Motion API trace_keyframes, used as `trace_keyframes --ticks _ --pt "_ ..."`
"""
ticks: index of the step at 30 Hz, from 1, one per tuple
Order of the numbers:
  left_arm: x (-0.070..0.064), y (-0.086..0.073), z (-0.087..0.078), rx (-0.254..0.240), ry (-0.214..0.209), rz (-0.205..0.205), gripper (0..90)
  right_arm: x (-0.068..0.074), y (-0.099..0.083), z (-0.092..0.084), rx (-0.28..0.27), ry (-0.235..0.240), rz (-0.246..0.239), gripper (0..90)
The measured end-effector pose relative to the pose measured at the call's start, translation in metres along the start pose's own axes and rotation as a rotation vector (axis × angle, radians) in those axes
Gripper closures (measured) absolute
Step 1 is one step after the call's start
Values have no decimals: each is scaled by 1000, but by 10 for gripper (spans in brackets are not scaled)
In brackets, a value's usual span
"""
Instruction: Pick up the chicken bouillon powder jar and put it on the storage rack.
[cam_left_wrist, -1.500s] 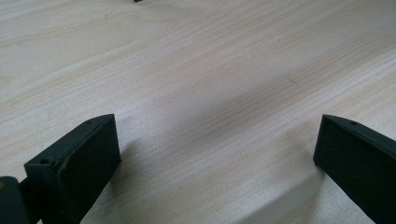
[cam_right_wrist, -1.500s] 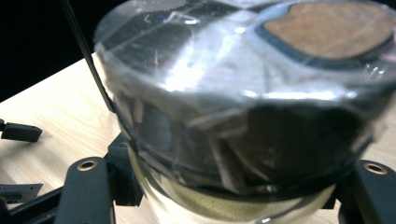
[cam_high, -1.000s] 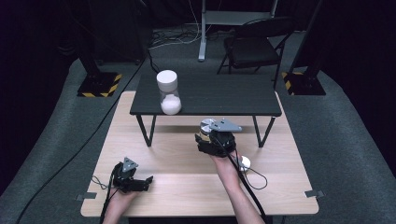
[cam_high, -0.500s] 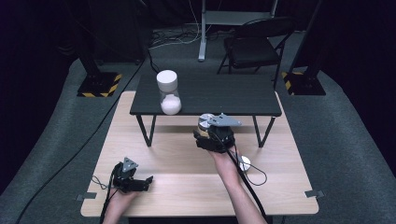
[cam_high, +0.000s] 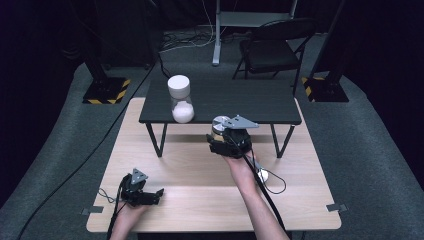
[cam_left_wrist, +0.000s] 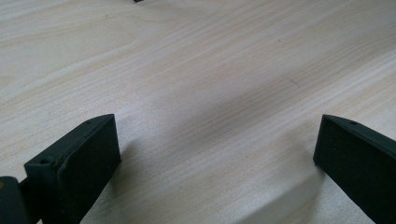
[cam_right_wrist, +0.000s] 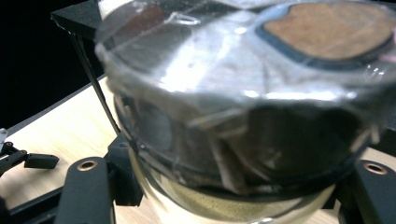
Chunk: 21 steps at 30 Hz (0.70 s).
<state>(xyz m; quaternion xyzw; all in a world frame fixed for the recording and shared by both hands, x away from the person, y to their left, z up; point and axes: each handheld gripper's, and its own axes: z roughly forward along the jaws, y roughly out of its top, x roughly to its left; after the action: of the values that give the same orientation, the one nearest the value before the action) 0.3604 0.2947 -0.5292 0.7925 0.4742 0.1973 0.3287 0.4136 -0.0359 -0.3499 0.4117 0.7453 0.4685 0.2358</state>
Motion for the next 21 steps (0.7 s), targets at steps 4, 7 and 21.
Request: trace_keyframes --ticks 4,7,21 --pt "0 0 0 1 0 1 2 0 6 0 -4 0 -1 307" --pt "0 0 0 0 0 0 2 0 9 -1 -7 -2 -1 307" --pt "0 0 0 0 0 0 2 -6 27 -2 -17 -18 -1 307"
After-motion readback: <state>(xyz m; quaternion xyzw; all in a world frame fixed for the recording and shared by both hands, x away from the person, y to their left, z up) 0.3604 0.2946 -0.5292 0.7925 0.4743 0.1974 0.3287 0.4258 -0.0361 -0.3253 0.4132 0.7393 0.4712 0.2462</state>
